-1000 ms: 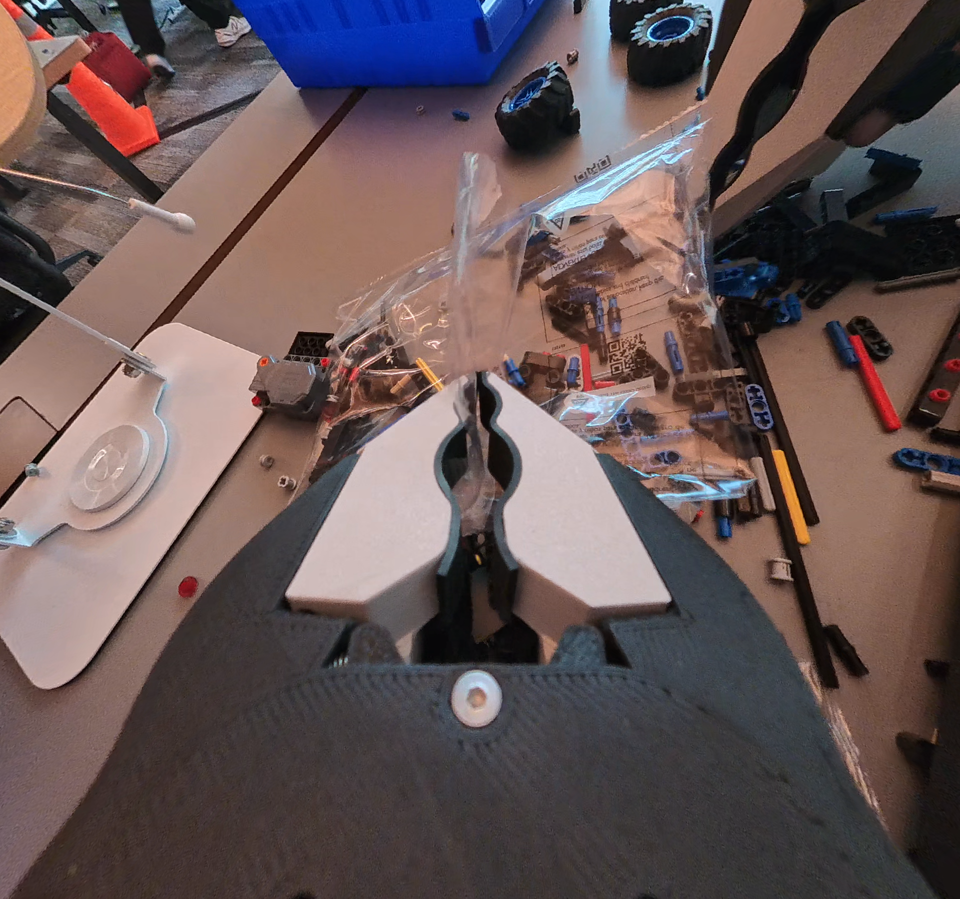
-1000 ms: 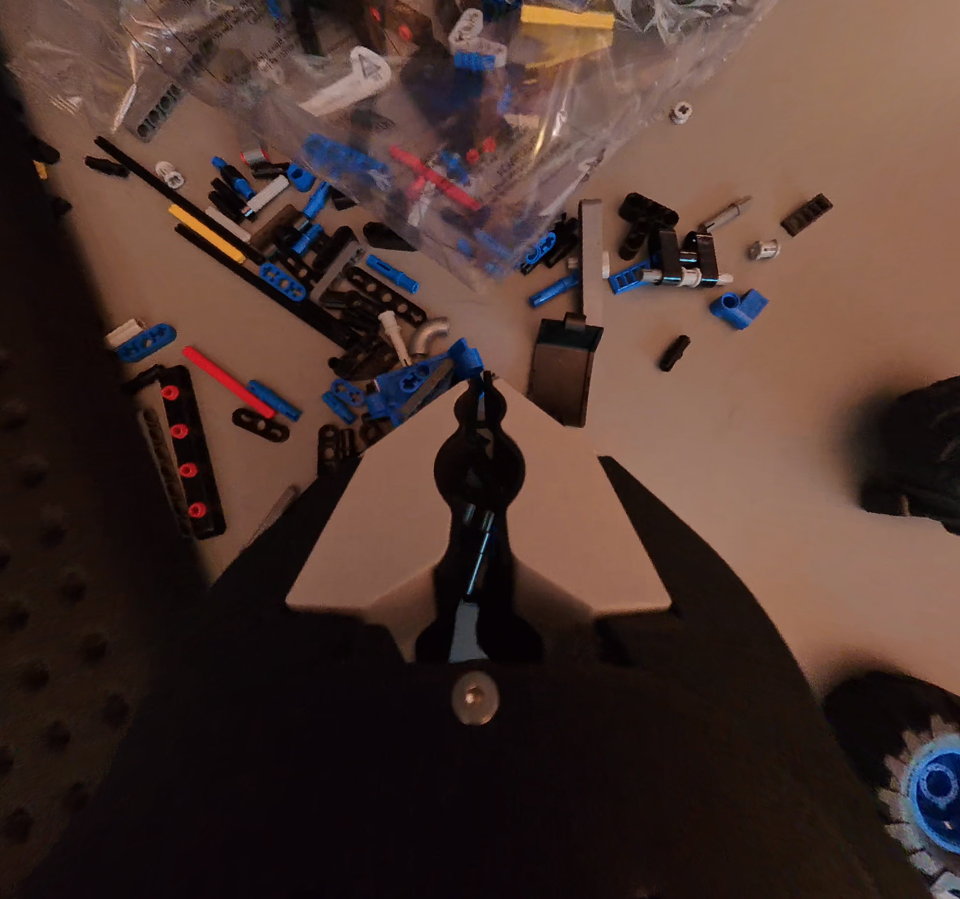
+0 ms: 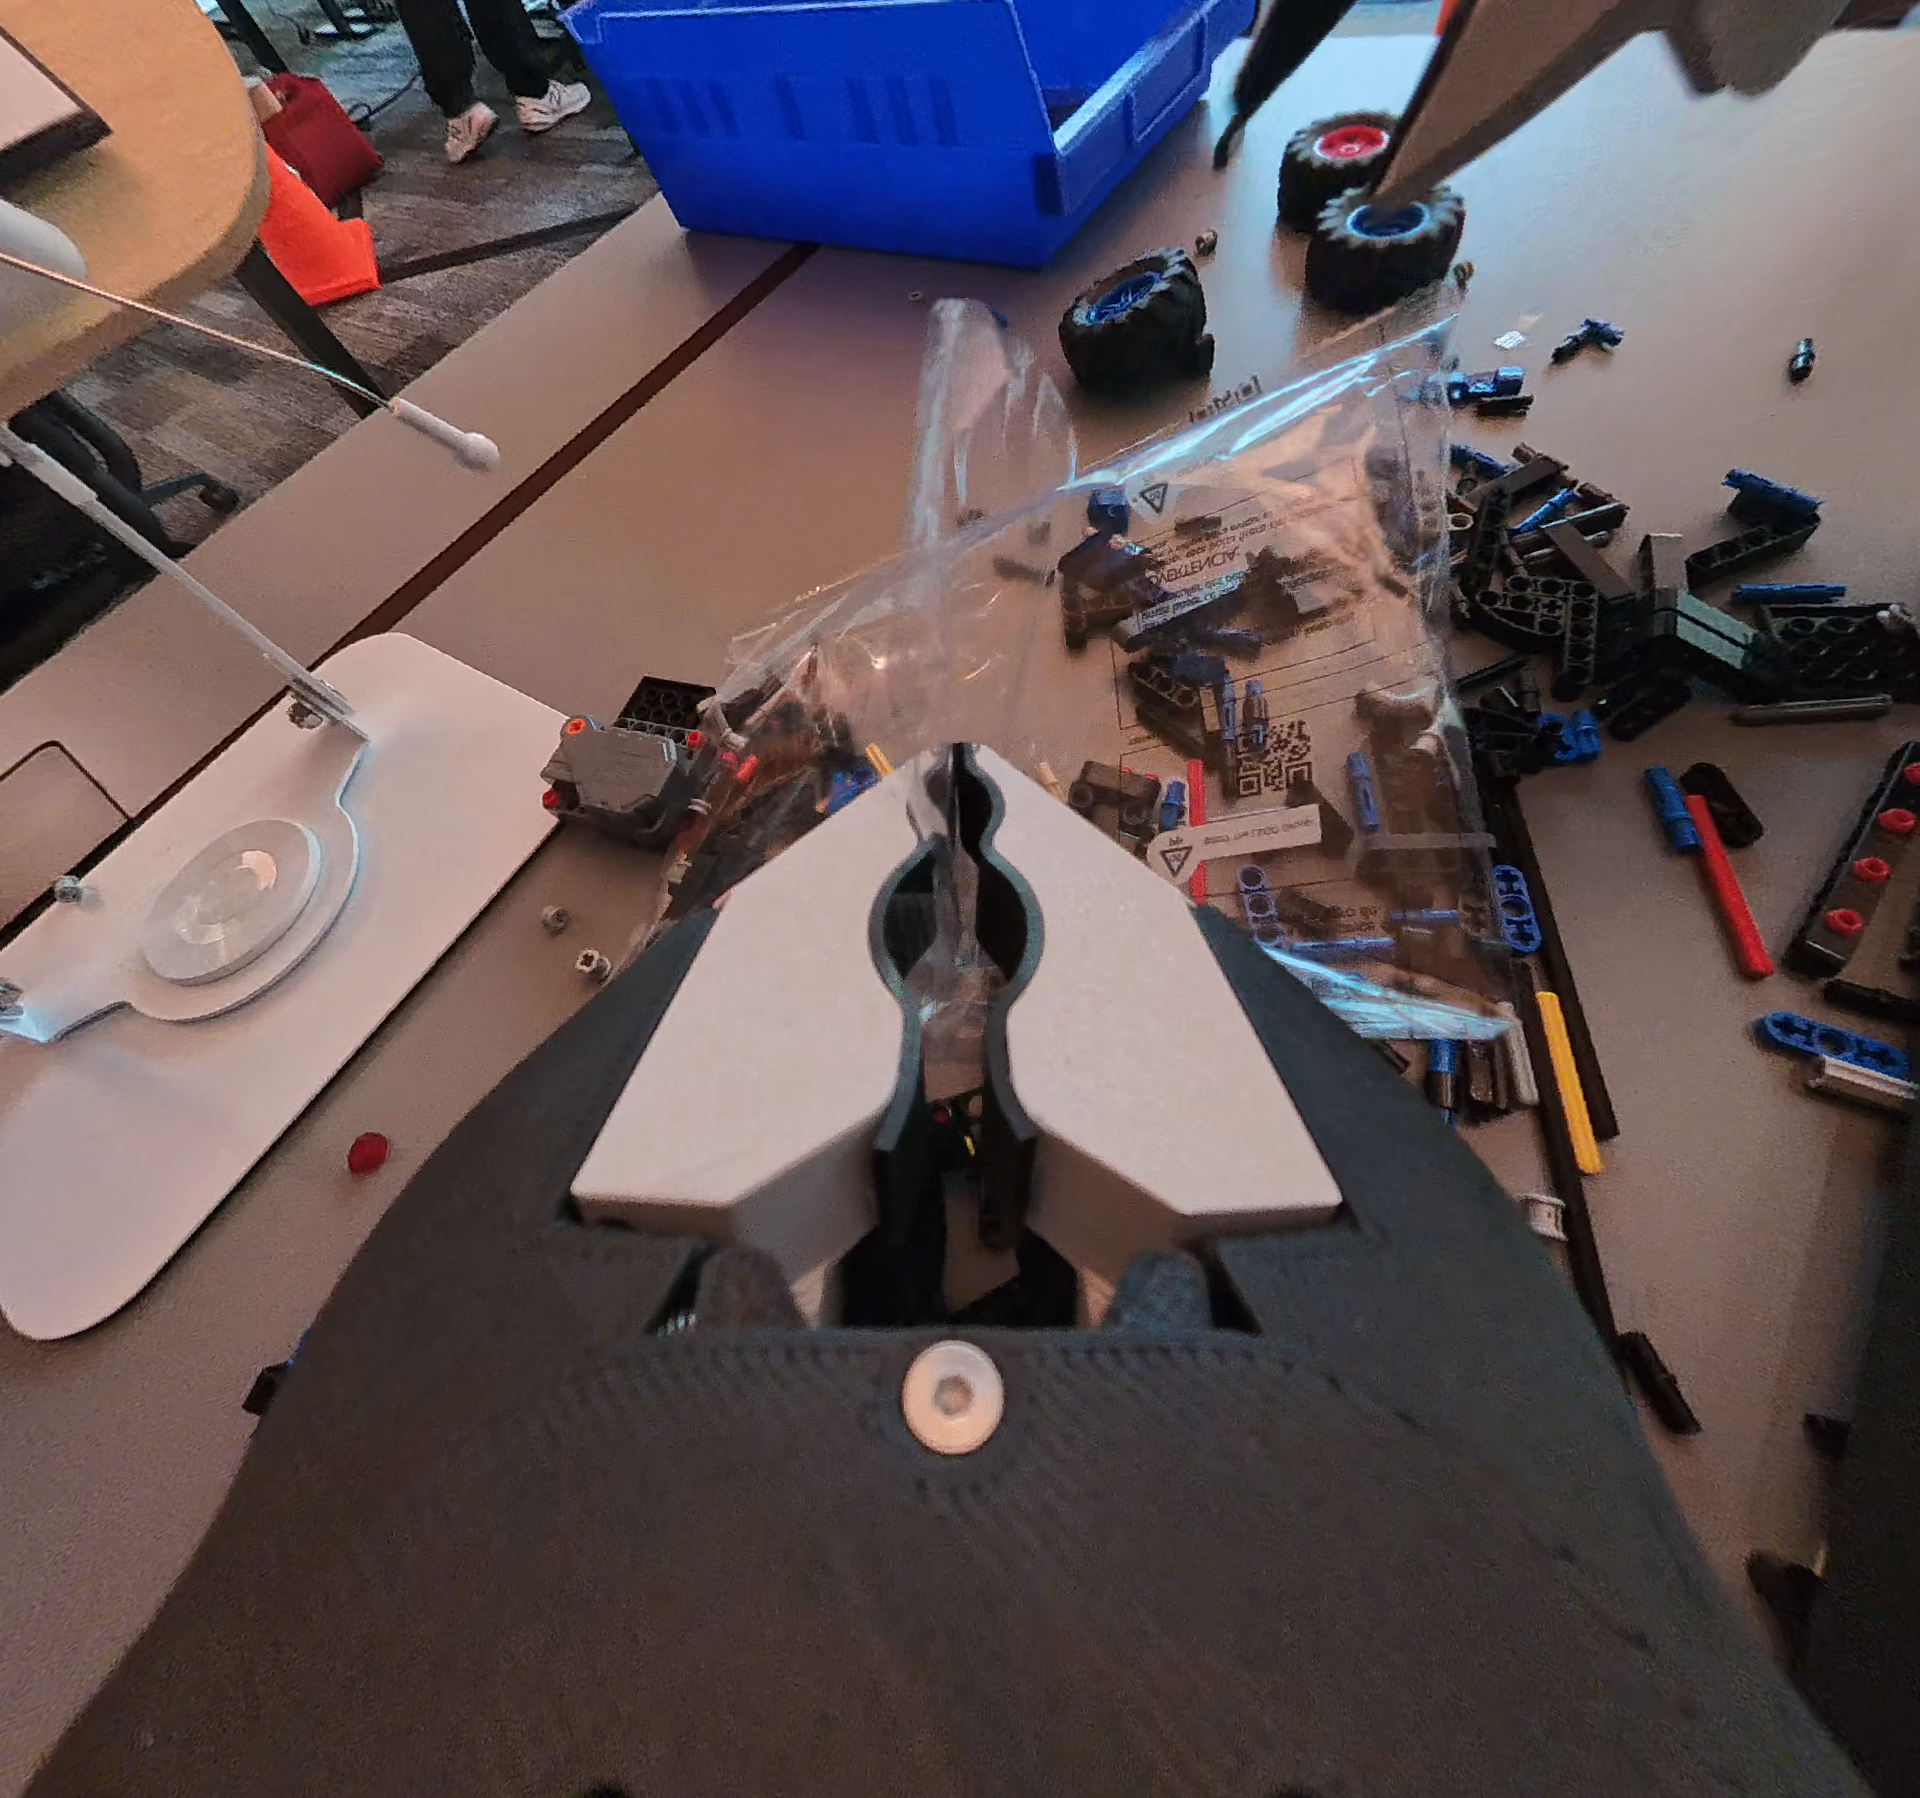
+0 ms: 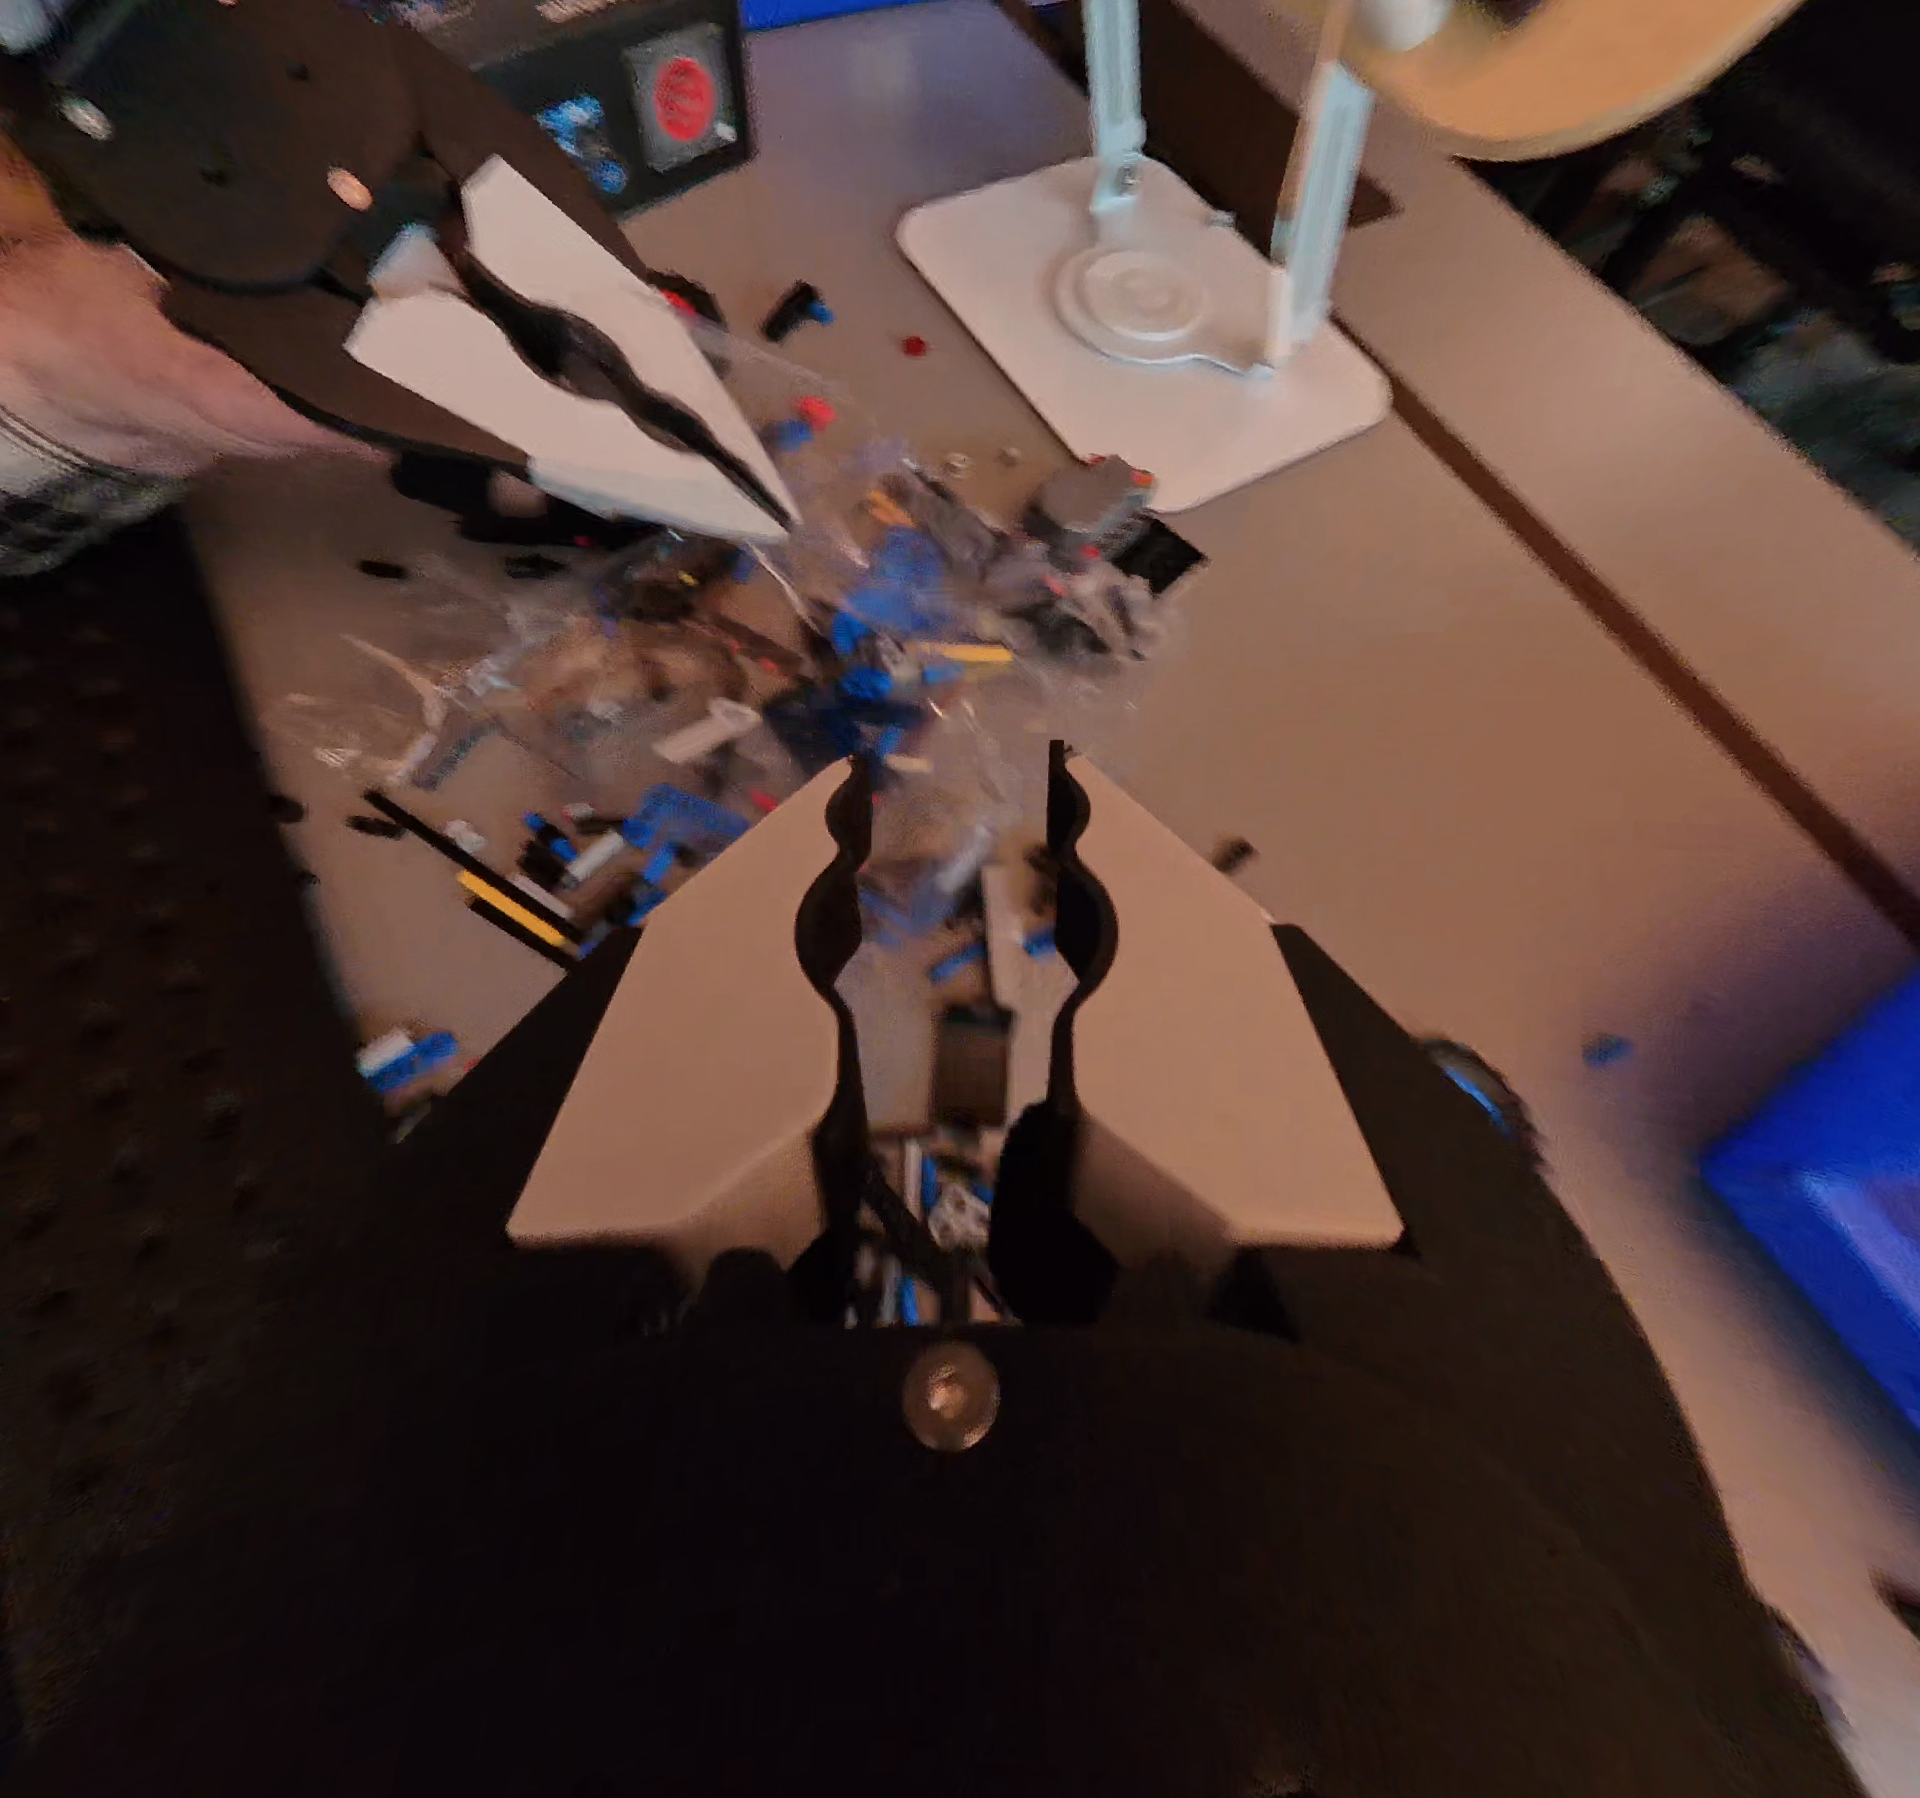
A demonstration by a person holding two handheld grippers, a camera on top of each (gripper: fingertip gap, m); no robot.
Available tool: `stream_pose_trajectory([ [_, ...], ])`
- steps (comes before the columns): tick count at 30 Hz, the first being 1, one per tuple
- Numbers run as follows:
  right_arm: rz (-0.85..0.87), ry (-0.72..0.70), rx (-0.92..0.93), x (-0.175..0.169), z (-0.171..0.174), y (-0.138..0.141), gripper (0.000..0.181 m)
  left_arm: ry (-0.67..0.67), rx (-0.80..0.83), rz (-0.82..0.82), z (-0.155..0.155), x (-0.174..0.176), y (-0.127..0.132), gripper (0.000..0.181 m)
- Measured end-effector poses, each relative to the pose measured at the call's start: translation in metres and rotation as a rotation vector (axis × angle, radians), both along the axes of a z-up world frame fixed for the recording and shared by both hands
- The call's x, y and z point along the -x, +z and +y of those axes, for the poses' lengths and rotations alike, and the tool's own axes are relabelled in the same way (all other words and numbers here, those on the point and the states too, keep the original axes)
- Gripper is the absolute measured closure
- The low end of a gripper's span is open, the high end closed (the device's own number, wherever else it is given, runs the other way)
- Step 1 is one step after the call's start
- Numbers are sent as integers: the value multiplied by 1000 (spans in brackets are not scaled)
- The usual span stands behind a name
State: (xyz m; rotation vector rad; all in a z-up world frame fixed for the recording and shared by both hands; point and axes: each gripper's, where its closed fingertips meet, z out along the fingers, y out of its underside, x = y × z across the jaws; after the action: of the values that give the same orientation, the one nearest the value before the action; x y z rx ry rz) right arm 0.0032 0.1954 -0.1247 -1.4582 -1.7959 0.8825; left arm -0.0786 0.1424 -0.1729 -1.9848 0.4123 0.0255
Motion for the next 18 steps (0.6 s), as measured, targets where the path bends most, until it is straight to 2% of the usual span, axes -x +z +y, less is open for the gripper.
stream_pose_trajectory([
  [3, -112, -40, -74, -41, 19, -15, 148, 4, -6, 4, 0, 1, 2, 181],
  [6, -352, -15, -32, -86, 23, -65, 138, 2, -2, 18, 0, 0, 1, 181],
  [9, -476, -33, -16, -113, 30, -103, 142, 1, -6, 22, 0, -1, 1, 181],
  [13, -498, -31, 26, -119, 30, -130, 153, -10, -21, 17, 0, -2, 3, 181],
  [15, -456, -23, 49, -113, 27, -130, 176, -10, -21, 20, 0, -3, 3, 181],
  [18, -445, -16, 47, -108, 25, -133, 176, -12, -15, 24, 1, -3, 1, 181],
])
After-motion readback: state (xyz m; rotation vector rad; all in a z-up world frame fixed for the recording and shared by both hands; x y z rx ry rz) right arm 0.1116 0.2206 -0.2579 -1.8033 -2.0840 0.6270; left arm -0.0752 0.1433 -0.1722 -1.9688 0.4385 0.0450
